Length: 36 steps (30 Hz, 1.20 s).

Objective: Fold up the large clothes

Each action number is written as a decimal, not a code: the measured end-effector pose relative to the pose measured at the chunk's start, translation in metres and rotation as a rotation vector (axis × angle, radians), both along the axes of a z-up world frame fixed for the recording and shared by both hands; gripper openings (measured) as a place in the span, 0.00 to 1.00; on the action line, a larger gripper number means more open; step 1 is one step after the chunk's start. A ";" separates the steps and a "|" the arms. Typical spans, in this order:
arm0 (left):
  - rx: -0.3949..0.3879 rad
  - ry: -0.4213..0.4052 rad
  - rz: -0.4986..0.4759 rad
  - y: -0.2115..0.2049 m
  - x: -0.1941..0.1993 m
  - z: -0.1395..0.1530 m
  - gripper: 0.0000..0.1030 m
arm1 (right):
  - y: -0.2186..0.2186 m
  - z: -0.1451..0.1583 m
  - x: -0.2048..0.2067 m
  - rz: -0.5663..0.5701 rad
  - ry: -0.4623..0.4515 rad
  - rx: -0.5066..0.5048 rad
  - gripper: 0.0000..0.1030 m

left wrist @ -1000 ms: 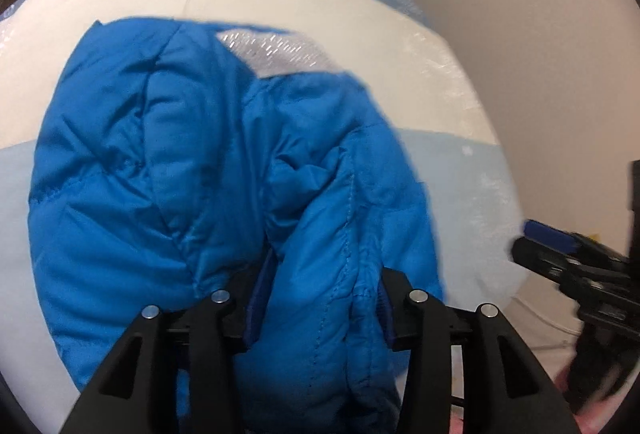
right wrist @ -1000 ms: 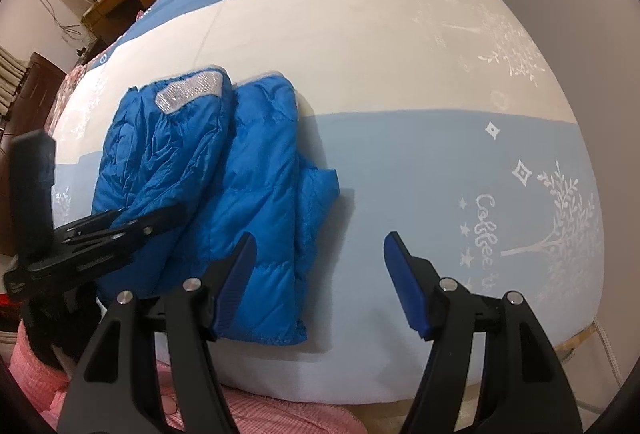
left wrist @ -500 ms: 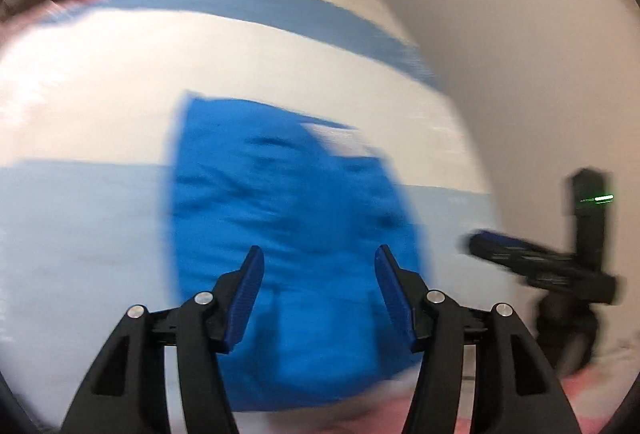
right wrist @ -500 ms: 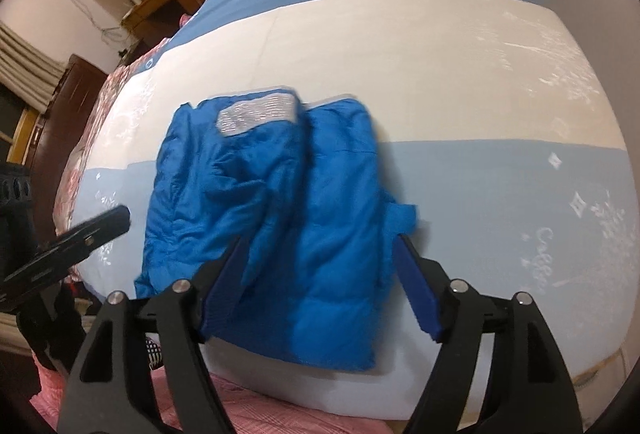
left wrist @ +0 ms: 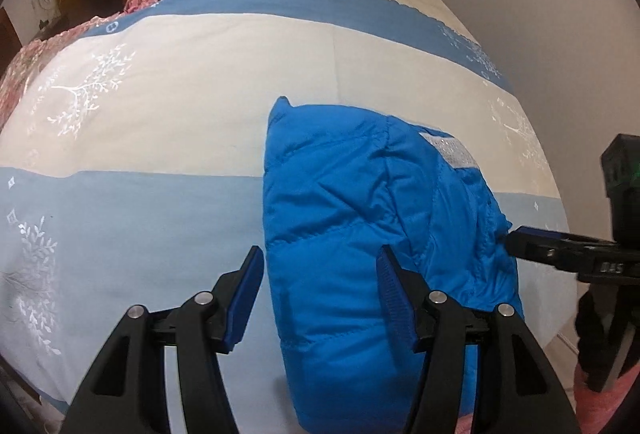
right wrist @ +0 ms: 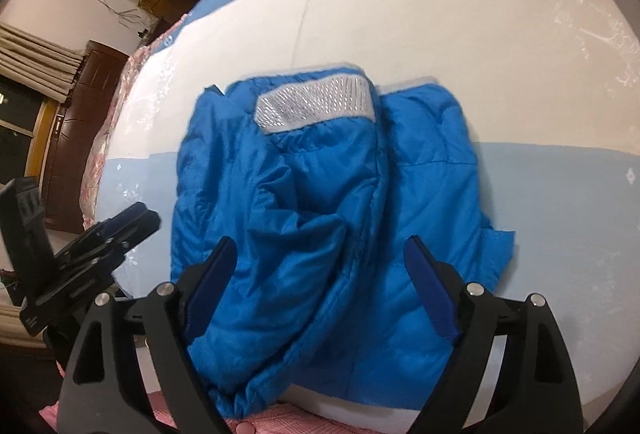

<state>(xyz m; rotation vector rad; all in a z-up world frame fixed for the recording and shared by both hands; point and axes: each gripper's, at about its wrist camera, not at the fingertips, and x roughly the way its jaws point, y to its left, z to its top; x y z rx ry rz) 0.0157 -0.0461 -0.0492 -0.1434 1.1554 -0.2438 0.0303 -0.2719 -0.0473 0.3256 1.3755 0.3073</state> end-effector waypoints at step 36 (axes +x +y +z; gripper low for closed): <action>-0.067 -0.028 0.026 0.002 -0.001 0.008 0.63 | 0.039 0.082 -0.005 0.179 -0.269 -0.080 0.11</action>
